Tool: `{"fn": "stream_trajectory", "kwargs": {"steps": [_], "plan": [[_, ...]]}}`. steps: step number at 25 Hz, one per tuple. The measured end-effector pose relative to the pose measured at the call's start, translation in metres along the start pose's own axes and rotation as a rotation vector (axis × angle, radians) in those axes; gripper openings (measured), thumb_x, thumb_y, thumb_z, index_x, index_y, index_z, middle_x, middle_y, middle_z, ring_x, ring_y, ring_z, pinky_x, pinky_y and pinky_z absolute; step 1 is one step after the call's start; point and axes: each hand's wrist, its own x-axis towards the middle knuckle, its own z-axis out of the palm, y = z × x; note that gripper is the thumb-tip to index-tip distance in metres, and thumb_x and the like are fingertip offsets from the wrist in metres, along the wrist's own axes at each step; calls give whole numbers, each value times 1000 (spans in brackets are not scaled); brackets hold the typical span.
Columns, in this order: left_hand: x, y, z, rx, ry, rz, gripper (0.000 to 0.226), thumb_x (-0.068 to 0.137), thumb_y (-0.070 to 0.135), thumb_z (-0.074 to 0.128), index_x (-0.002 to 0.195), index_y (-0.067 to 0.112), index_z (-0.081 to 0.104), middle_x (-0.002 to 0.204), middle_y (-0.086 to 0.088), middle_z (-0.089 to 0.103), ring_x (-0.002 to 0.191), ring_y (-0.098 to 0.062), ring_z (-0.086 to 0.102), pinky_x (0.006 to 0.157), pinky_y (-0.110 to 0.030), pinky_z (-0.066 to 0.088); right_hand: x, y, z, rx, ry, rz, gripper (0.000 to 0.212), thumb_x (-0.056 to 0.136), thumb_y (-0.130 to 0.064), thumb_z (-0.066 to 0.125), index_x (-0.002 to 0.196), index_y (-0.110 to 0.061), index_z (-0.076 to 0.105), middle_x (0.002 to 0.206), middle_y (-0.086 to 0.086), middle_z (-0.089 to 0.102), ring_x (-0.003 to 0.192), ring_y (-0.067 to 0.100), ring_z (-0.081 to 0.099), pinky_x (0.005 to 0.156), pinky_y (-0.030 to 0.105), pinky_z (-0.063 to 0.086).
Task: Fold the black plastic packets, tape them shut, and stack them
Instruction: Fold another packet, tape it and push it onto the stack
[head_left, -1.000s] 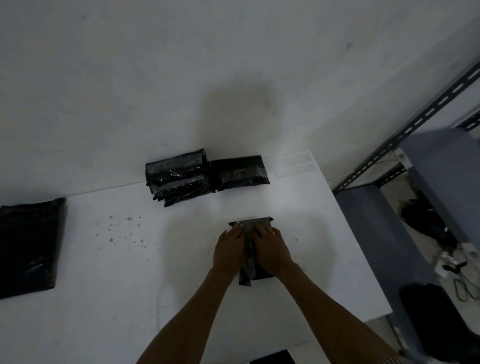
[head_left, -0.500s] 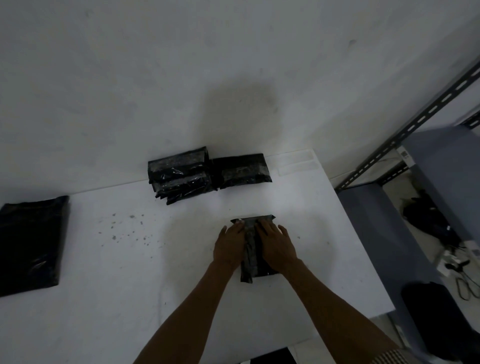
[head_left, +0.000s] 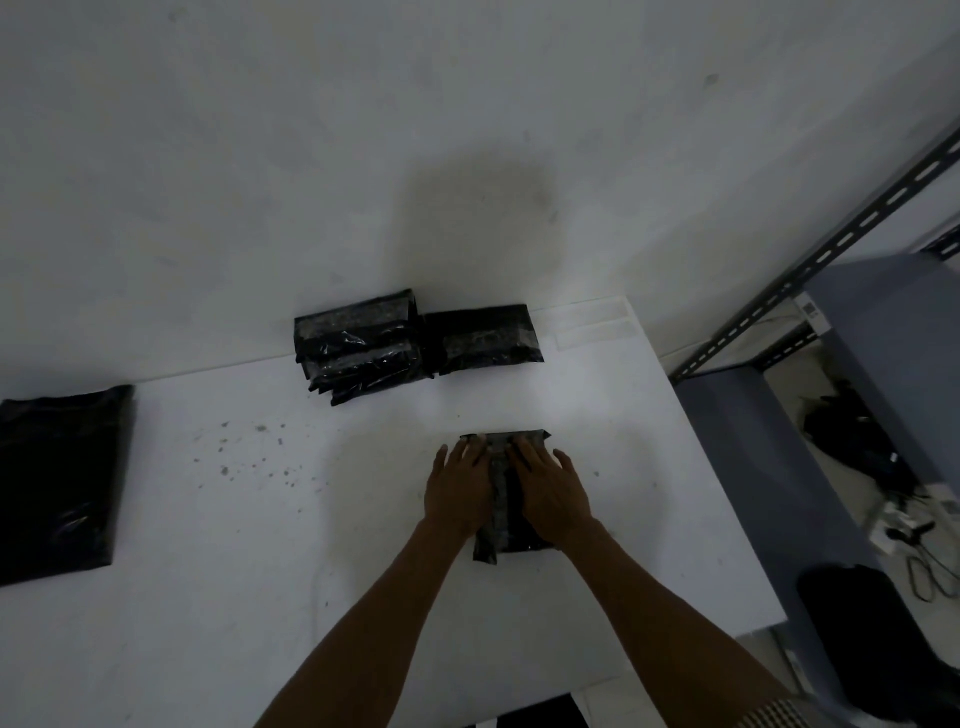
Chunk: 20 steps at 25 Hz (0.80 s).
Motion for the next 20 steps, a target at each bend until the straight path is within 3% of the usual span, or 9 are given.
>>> {"fn": "stream_trajectory", "kwargs": {"steps": [3, 6, 10, 12, 14, 16, 17, 20], "plan": [[0, 0, -4, 8, 17, 22, 62, 93, 30, 63, 146, 5, 42, 157, -13, 30, 145, -33, 29, 117, -44, 9, -4, 12, -2, 5, 38, 15, 62, 94, -19, 51, 151, -10, 32, 159, 8, 27, 142, 26, 34, 119, 47, 20], [0, 2, 3, -61, -22, 73, 70, 76, 22, 82, 134, -5, 54, 145, -23, 44, 133, -37, 47, 110, -46, 32, -2, 9, -6, 92, 105, 7, 53, 88, -17, 62, 138, -5, 49, 141, 13, 50, 126, 31, 52, 109, 49, 39], [-4, 7, 5, -158, -24, 49, 65, 84, 31, 67, 138, -2, 49, 144, -21, 48, 132, -33, 49, 103, -46, 47, 1, -6, -1, 62, 43, -61, 72, 68, -32, 85, 129, -5, 58, 129, 15, 60, 116, 32, 62, 94, 52, 52], [-7, 4, 3, -87, -63, 41, 62, 95, 35, 48, 146, 1, 39, 154, -16, 33, 142, -28, 37, 112, -45, 34, -2, 0, 2, 32, 43, -44, 70, 70, -29, 82, 132, -6, 57, 135, 14, 57, 119, 30, 61, 97, 53, 49], [-8, -3, -1, -17, -86, 42, 61, 103, 39, 29, 155, 9, 17, 161, -4, 4, 151, -18, 8, 121, -41, 12, -4, 9, 1, 13, 35, -29, 68, 81, -24, 71, 142, -8, 48, 148, 12, 46, 128, 28, 53, 106, 51, 42], [-8, -11, 1, 4, -56, 59, 68, 98, 49, 8, 156, 15, 7, 160, 3, -10, 151, -14, -4, 123, -39, 7, -2, 12, -3, 34, 5, -49, 66, 89, -20, 60, 149, -9, 36, 156, 12, 33, 136, 28, 41, 113, 49, 34], [-8, -12, -1, 23, -55, 69, 70, 96, 50, 6, 157, 15, 6, 160, 3, -12, 151, -14, -6, 123, -39, 7, 0, 11, -6, 59, 5, -59, 62, 91, -20, 57, 149, -9, 36, 156, 12, 33, 136, 30, 40, 112, 50, 34], [-8, -7, 2, -49, -42, 54, 69, 100, 46, 25, 156, 9, 9, 162, -5, -2, 150, -16, -5, 121, -35, 3, 5, 3, -8, 50, 59, -88, 59, 88, -24, 65, 141, -6, 47, 148, 16, 44, 133, 34, 46, 107, 53, 42]]}}
